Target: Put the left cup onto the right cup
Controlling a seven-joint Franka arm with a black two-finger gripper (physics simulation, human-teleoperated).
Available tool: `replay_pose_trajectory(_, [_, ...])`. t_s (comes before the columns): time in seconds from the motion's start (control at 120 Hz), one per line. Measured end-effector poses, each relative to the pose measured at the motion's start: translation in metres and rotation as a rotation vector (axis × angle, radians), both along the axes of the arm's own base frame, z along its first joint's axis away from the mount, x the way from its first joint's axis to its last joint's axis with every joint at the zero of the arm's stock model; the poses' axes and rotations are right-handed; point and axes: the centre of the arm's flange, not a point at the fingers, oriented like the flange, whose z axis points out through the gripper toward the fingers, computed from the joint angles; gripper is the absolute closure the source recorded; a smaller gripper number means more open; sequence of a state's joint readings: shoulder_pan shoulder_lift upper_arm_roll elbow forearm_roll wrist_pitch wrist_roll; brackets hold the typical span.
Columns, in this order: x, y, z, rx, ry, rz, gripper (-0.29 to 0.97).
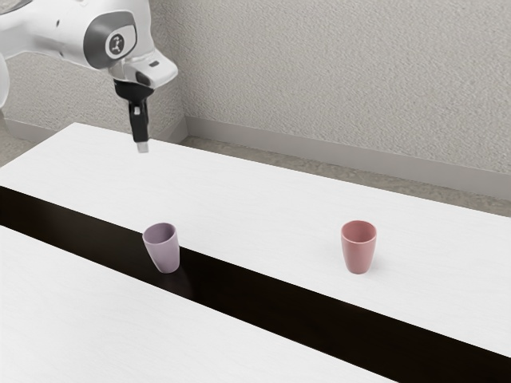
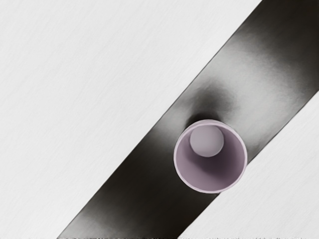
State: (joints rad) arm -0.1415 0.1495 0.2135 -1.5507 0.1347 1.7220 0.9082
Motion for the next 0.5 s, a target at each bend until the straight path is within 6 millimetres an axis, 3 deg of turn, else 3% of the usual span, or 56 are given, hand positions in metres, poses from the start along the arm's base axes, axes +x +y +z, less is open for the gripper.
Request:
replay_pose_trajectory(0.217, [0.0, 0.002, -0.01, -0.006, 0.022, 0.002, 0.0])
replay_pose_trajectory(0.5, [0.003, 0.012, -0.072, -0.018, 0.069, 0.007, 0.0])
